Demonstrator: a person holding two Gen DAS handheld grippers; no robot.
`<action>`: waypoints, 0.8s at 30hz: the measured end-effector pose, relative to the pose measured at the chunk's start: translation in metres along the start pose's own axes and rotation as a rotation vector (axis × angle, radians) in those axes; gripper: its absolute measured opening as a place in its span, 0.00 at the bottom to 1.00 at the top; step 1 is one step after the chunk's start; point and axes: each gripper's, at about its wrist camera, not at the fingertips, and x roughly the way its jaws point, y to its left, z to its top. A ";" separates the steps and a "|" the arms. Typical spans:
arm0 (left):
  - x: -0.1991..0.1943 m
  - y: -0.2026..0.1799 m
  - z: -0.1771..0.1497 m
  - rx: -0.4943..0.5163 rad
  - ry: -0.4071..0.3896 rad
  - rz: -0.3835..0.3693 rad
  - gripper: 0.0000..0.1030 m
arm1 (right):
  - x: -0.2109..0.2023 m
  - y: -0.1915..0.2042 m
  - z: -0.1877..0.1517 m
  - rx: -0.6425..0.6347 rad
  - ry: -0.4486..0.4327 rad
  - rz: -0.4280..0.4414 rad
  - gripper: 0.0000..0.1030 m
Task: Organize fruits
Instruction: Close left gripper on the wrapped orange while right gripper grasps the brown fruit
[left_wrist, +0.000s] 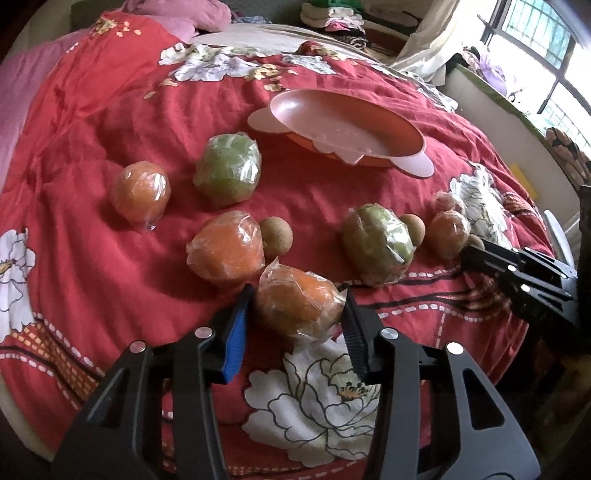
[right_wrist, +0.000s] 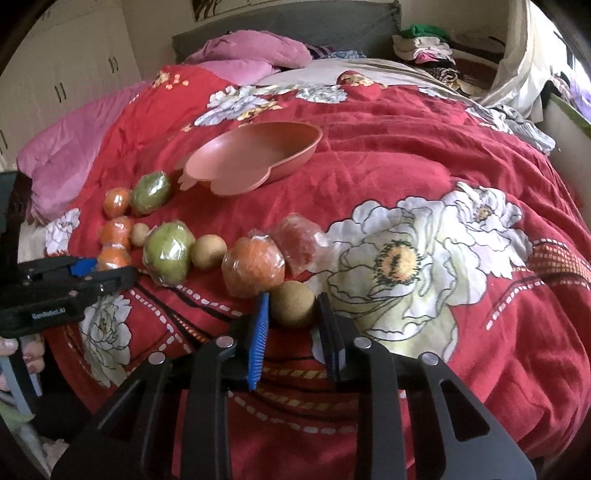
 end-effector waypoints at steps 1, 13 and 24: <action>-0.001 0.000 0.000 -0.001 0.000 -0.008 0.35 | -0.002 -0.001 0.000 0.006 -0.004 0.007 0.24; -0.035 -0.016 0.011 0.030 -0.043 -0.080 0.35 | -0.024 -0.004 0.014 0.022 -0.068 0.059 0.24; -0.043 -0.007 0.055 0.010 -0.065 -0.102 0.35 | -0.029 0.017 0.049 -0.048 -0.112 0.112 0.24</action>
